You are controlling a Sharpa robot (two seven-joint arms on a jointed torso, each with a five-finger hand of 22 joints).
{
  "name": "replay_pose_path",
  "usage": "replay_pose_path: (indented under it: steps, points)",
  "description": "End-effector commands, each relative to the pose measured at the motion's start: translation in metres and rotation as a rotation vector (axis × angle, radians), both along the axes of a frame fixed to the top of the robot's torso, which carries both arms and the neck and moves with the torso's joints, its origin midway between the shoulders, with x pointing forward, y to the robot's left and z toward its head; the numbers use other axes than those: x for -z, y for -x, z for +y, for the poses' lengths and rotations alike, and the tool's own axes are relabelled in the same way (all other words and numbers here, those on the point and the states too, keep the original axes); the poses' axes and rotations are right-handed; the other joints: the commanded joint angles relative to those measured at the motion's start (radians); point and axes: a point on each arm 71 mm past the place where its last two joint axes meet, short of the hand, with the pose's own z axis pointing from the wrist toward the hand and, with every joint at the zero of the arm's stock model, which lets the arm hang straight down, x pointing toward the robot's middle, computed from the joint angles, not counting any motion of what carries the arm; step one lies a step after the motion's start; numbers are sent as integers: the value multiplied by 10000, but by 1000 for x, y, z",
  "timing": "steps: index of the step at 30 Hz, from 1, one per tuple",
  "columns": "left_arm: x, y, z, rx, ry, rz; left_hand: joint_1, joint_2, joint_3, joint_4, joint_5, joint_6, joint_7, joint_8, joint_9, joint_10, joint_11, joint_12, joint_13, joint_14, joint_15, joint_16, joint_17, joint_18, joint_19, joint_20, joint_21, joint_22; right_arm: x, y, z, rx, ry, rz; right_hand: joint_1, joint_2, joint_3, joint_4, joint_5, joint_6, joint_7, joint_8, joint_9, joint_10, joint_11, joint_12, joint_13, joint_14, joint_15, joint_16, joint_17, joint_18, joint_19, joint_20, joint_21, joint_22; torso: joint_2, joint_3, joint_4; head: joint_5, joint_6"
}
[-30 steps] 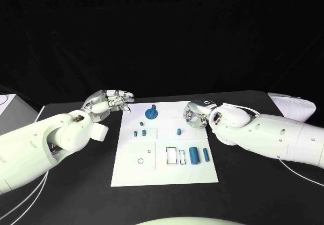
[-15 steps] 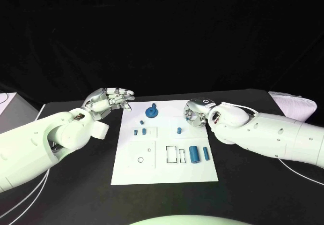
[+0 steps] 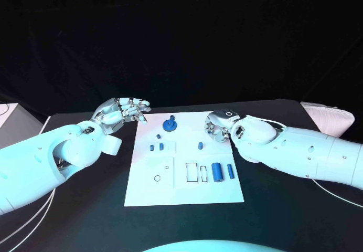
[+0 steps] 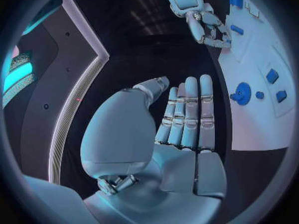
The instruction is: Assemble the parts on the task board
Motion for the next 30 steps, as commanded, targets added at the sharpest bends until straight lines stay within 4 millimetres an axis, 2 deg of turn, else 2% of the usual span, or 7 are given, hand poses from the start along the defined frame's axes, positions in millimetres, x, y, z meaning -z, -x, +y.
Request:
replay_pose_path:
  steps: [1,12,18,30]
  points:
    - [-1,0,-1,65,140,-79,97,-9,-44,-31,-20,-5,79,-61,-15,35,40,-68,-10,64,18,-60,-10,44,78,1,-32,-8,9,5,3,30,280,64,55,157,47,-30,-41,39,19,54,23,373,-284,33,13,371,-65,48,4,-153,47,-40,68,46,4,1,-1,2,4]
    - [0,-1,0,25,115,-51,120,-6,-49,-44,-19,-11,84,-71,-18,25,45,-82,-11,64,20,-69,-10,44,86,-2,-31,-7,0,7,0,128,-530,-841,36,162,115,-93,-34,46,14,87,62,428,-294,30,45,380,-74,99,32,-215,149,-51,344,356,-10,11,5,37,45]
    - [0,-1,0,8,114,-42,124,-5,-50,-45,-18,-14,86,-74,-19,22,46,-85,-12,64,20,-71,-10,44,87,-2,-31,-7,-6,10,-4,103,-1005,-1217,18,160,133,-105,-40,52,10,100,76,441,-296,25,54,386,-75,124,52,-239,188,-53,448,472,-27,-5,2,56,69]
    - [2,-2,2,-66,104,-30,124,-5,-50,-45,-18,-14,86,-74,-19,22,46,-85,-12,64,20,-71,-10,44,87,-2,-31,-7,-26,19,-11,-28,-1900,-1519,-1,158,145,-113,-51,55,8,110,88,451,-298,20,62,392,-76,153,78,-262,226,-55,548,583,-35,-11,-32,94,135]
